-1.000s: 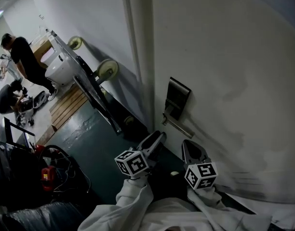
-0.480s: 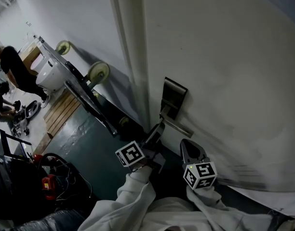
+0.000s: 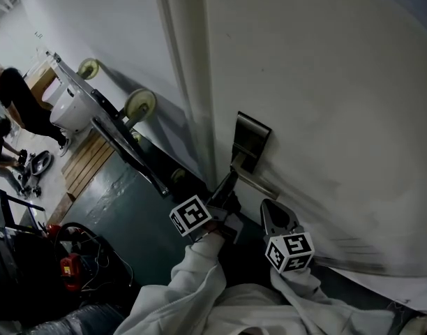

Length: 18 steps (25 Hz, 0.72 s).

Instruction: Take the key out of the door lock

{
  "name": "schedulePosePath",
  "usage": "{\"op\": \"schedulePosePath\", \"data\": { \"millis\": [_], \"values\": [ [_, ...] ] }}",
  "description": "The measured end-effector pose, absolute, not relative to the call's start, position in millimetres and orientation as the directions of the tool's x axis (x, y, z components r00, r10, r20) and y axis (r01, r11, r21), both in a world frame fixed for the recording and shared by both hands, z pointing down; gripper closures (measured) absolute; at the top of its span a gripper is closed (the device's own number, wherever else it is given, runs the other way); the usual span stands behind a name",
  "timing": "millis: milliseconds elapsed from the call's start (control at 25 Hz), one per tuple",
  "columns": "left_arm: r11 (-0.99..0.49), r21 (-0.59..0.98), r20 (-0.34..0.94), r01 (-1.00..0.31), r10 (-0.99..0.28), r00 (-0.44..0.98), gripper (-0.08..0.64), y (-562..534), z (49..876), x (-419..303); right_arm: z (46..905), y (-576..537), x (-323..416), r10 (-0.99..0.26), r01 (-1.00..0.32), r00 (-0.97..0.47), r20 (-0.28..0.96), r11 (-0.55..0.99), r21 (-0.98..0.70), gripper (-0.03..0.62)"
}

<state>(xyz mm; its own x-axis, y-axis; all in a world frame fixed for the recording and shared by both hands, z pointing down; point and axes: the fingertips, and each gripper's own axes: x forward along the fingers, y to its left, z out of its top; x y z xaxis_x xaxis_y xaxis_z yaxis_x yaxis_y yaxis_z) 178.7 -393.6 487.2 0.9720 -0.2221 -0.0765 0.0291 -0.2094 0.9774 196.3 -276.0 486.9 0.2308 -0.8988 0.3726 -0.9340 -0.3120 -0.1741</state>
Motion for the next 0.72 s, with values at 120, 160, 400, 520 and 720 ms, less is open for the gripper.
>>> {"op": "schedulePosePath", "data": {
  "millis": [120, 160, 400, 520, 720],
  "values": [
    [-0.215, 0.976, -0.079, 0.031, -0.216, 0.973, 0.528, -394, 489, 180, 488, -279, 197, -0.899, -0.934, 0.229, 0.374, -0.311, -0.176, 0.541],
    [-0.213, 0.977, -0.079, 0.032, -0.213, 0.974, 0.528, -394, 490, 180, 488, -280, 197, -0.899, -0.935, 0.227, 0.374, -0.309, -0.175, 0.54],
    [-0.159, 0.986, -0.074, 0.04, -0.217, 0.973, 0.532, -395, 492, 180, 490, -286, 194, -0.902, -0.942, 0.208, 0.379, -0.289, -0.171, 0.54],
    [-0.119, 0.992, -0.07, 0.045, -0.216, 0.974, 0.534, -395, 493, 180, 488, -289, 195, -0.904, -0.945, 0.204, 0.375, -0.282, -0.166, 0.54],
    [-0.083, 0.996, -0.057, 0.039, -0.225, 0.973, 0.534, -394, 493, 179, 485, -288, 195, -0.908, -0.947, 0.199, 0.37, -0.275, -0.164, 0.54]
  ]
}}
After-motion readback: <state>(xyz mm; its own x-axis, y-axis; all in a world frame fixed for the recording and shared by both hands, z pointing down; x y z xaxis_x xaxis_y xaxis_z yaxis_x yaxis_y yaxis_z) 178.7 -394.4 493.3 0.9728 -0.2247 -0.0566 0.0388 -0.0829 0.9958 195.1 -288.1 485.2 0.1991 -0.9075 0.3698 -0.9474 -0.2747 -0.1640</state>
